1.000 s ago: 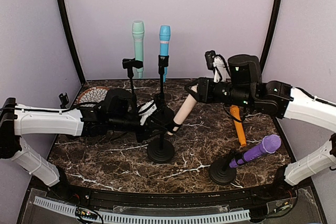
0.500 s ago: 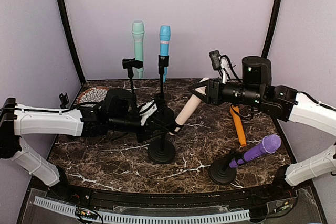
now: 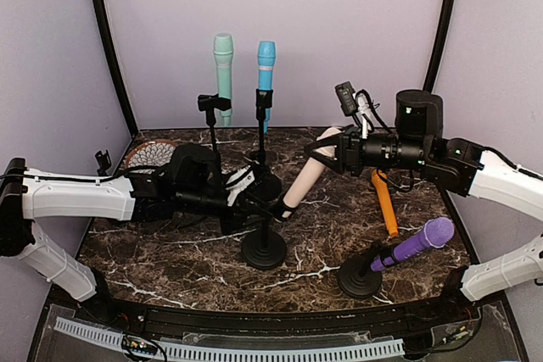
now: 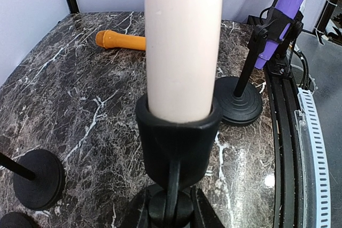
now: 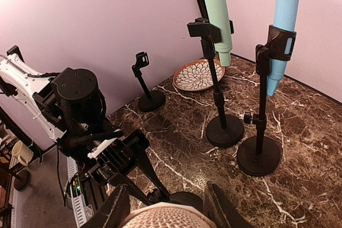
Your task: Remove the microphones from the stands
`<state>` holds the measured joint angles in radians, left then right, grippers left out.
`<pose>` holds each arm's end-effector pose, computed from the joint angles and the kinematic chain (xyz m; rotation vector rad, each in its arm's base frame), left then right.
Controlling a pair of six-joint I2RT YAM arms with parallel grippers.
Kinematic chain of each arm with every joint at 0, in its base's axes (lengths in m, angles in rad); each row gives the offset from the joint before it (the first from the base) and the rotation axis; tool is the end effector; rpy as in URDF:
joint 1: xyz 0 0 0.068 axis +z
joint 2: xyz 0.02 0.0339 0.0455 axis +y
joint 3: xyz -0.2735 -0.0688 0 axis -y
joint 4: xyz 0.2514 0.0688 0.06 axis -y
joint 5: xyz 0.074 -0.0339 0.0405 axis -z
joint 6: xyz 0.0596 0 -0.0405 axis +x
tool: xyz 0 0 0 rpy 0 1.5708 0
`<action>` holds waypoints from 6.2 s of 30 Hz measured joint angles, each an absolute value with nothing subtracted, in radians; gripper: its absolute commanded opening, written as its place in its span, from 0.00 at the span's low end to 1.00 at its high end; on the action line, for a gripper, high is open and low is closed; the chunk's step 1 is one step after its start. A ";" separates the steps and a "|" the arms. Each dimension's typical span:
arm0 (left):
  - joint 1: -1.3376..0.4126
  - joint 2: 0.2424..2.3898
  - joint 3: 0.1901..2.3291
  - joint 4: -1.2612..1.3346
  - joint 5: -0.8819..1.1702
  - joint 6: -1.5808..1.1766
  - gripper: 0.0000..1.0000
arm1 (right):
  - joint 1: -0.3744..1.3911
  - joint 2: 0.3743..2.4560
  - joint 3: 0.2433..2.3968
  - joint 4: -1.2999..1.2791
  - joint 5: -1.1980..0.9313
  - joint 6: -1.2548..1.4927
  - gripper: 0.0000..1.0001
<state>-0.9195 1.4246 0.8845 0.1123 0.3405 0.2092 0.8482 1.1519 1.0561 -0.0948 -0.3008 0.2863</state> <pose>0.1934 -0.2865 0.2523 1.2876 1.6104 -0.7886 0.1807 0.2317 0.3742 -0.7431 1.7314 1.0682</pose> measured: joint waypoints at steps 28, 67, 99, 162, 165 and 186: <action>-0.908 1.449 0.894 0.065 0.268 0.210 0.00 | 0.844 1.205 1.324 -0.290 0.136 0.412 0.14; -0.309 1.081 0.833 -0.302 -0.119 0.048 0.00 | 0.255 1.447 1.321 -0.909 0.337 0.354 0.16; -0.216 1.180 0.848 -0.309 -0.173 -0.012 0.40 | 0.013 1.758 1.108 -0.488 0.051 0.382 0.56; -1.220 1.786 1.309 0.074 0.455 0.242 0.82 | 0.079 0.887 0.917 -0.395 -0.802 0.402 0.99; -1.213 1.900 1.409 0.076 0.529 0.241 0.82 | 0.079 0.865 0.907 -0.386 -0.836 0.402 0.99; -1.181 2.154 1.610 0.173 0.696 0.159 0.56 | 0.081 0.813 0.879 -0.355 -0.902 0.407 0.98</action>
<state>-1.1809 2.1544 1.6096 0.1734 0.6956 0.1585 0.0807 0.8131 0.8787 -0.3546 -0.9020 0.4068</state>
